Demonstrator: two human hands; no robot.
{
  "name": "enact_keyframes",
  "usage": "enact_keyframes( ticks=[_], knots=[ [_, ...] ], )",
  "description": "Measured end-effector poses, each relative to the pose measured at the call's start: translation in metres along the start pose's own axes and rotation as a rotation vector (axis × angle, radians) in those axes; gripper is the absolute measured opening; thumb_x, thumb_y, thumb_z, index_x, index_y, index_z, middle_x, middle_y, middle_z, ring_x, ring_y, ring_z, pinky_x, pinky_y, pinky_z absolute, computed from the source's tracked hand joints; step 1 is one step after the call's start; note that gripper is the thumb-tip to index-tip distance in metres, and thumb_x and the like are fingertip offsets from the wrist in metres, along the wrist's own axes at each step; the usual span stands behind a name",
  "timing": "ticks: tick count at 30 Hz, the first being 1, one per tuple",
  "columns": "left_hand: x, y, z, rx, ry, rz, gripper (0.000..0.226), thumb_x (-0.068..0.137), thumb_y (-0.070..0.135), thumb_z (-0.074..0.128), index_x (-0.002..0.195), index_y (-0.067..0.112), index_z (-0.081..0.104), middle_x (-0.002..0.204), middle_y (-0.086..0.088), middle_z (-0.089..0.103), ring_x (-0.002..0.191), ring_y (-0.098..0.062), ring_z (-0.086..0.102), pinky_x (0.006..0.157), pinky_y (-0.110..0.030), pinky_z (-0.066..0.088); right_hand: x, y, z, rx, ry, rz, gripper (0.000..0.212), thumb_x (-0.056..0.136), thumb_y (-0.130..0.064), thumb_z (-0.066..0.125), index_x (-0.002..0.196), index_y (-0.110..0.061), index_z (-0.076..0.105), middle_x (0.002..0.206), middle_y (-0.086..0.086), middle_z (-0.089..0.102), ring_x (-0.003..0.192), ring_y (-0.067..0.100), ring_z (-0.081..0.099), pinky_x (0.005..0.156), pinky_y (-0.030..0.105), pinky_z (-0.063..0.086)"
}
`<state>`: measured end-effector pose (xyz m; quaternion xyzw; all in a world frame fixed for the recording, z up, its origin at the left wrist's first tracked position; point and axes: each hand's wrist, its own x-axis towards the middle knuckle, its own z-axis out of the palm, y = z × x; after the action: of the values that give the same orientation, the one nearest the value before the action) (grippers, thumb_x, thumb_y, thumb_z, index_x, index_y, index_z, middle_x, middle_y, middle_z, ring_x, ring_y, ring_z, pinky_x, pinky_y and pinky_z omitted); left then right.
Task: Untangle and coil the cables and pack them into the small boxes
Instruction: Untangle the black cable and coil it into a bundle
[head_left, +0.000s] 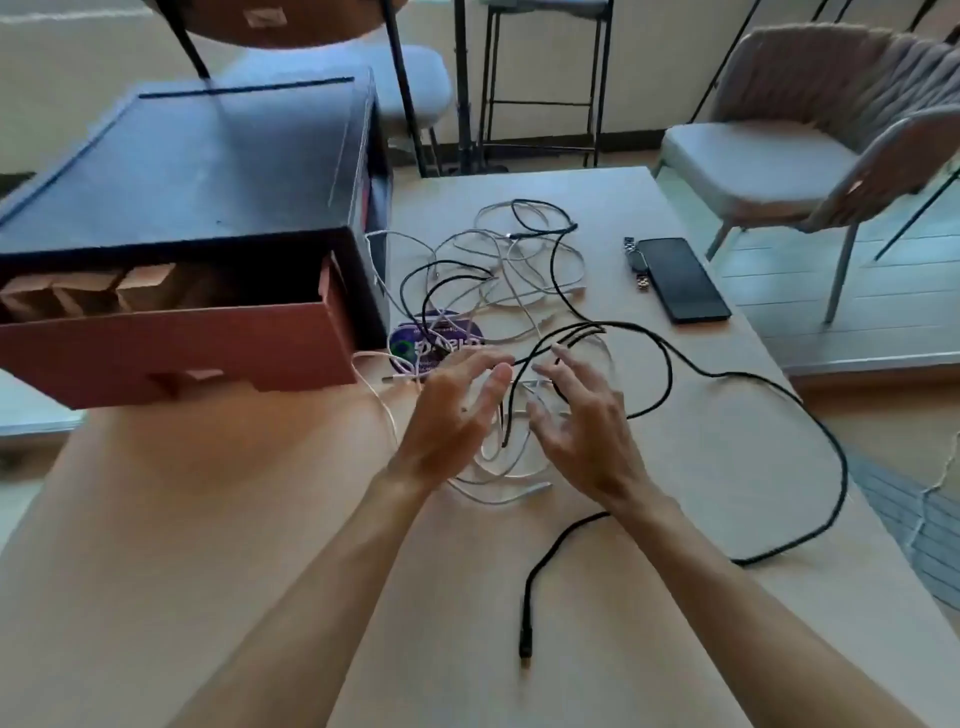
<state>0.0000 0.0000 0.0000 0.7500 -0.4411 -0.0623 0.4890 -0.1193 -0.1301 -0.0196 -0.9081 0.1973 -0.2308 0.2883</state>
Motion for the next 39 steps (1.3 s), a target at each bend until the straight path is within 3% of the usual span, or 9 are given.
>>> enact_keyframes(
  ticks=[8, 13, 18, 21, 25, 28, 32, 36, 39],
  knots=[
    [-0.007, -0.020, 0.018, -0.136, 0.055, -0.029, 0.038, 0.104, 0.041, 0.040, 0.119, 0.019, 0.068, 0.118, 0.006, 0.069, 0.113, 0.002, 0.060, 0.098, -0.020, 0.046, -0.004, 0.021, 0.016, -0.037, -0.052, -0.078, 0.043, 0.095, -0.035, 0.060, 0.136, -0.022, 0.055, 0.155, 0.003, 0.037, 0.139, 0.023, 0.042, 0.110, 0.044, 0.041],
    [-0.017, -0.017, 0.020, 0.021, 0.279, 0.068, 0.028, 0.102, 0.029, 0.050, 0.115, 0.015, 0.070, 0.110, 0.001, 0.072, 0.100, -0.008, 0.065, 0.088, -0.021, 0.049, -0.008, 0.019, 0.006, 0.150, -0.014, -0.110, 0.040, 0.091, -0.026, 0.068, 0.130, -0.018, 0.063, 0.134, 0.003, 0.058, 0.124, 0.013, 0.052, 0.105, 0.033, 0.044],
    [-0.042, 0.001, 0.001, 0.093, 0.273, 0.150, 0.023, 0.101, 0.022, 0.054, 0.117, 0.014, 0.069, 0.113, 0.002, 0.069, 0.101, -0.006, 0.064, 0.085, -0.021, 0.053, -0.021, 0.020, -0.025, 0.284, -0.006, -0.107, 0.032, 0.089, -0.022, 0.072, 0.120, -0.021, 0.067, 0.120, -0.003, 0.068, 0.110, 0.012, 0.064, 0.099, 0.034, 0.052],
    [-0.054, 0.012, -0.012, 0.066, 0.241, 0.175, 0.015, 0.101, 0.020, 0.056, 0.109, 0.016, 0.068, 0.104, 0.005, 0.070, 0.089, -0.001, 0.064, 0.073, -0.011, 0.049, -0.036, 0.023, -0.035, 0.306, -0.089, -0.182, 0.023, 0.087, -0.013, 0.074, 0.110, -0.015, 0.071, 0.109, -0.003, 0.071, 0.100, 0.007, 0.069, 0.097, 0.032, 0.054],
    [-0.069, 0.018, -0.014, 0.067, 0.114, 0.184, 0.007, 0.099, 0.020, 0.059, 0.094, 0.024, 0.063, 0.084, 0.012, 0.065, 0.073, -0.006, 0.062, 0.062, -0.016, 0.049, -0.055, 0.025, -0.040, 0.213, -0.115, -0.259, 0.023, 0.087, -0.018, 0.074, 0.110, -0.015, 0.072, 0.107, -0.006, 0.073, 0.100, 0.002, 0.069, 0.095, 0.027, 0.054],
    [-0.071, 0.020, -0.011, 0.079, -0.016, 0.188, 0.009, 0.096, 0.018, 0.063, 0.087, 0.020, 0.065, 0.076, 0.009, 0.065, 0.068, -0.013, 0.061, 0.061, -0.024, 0.050, -0.062, 0.025, -0.040, 0.139, -0.081, -0.263, 0.021, 0.088, -0.023, 0.074, 0.109, -0.020, 0.074, 0.106, -0.010, 0.073, 0.100, -0.001, 0.066, 0.094, 0.023, 0.051],
    [-0.072, 0.027, -0.009, 0.077, -0.233, 0.155, 0.012, 0.093, 0.020, 0.068, 0.084, 0.013, 0.067, 0.074, 0.001, 0.065, 0.067, -0.018, 0.061, 0.063, -0.034, 0.053, -0.068, 0.027, -0.051, 0.105, -0.109, -0.230, 0.010, 0.086, -0.019, 0.075, 0.094, -0.024, 0.076, 0.091, -0.009, 0.070, 0.083, 0.004, 0.064, 0.075, 0.019, 0.049],
    [-0.071, 0.036, 0.001, 0.247, -0.463, 0.142, 0.019, 0.089, 0.036, 0.072, 0.085, 0.017, 0.070, 0.071, 0.010, 0.061, 0.062, 0.001, 0.053, 0.059, -0.017, 0.042, -0.077, 0.027, -0.073, 0.032, -0.355, -0.158, 0.007, 0.085, -0.019, 0.076, 0.091, -0.024, 0.076, 0.084, -0.008, 0.071, 0.078, 0.005, 0.063, 0.069, 0.021, 0.051],
    [-0.073, 0.042, 0.012, 0.339, -0.539, 0.140, 0.021, 0.086, 0.037, 0.075, 0.089, 0.017, 0.070, 0.076, 0.012, 0.058, 0.066, 0.007, 0.053, 0.060, -0.009, 0.040, -0.082, 0.029, -0.083, -0.025, -0.406, -0.112, 0.009, 0.083, -0.023, 0.078, 0.092, -0.025, 0.075, 0.088, -0.007, 0.071, 0.083, 0.007, 0.064, 0.072, 0.022, 0.052]
  ],
)
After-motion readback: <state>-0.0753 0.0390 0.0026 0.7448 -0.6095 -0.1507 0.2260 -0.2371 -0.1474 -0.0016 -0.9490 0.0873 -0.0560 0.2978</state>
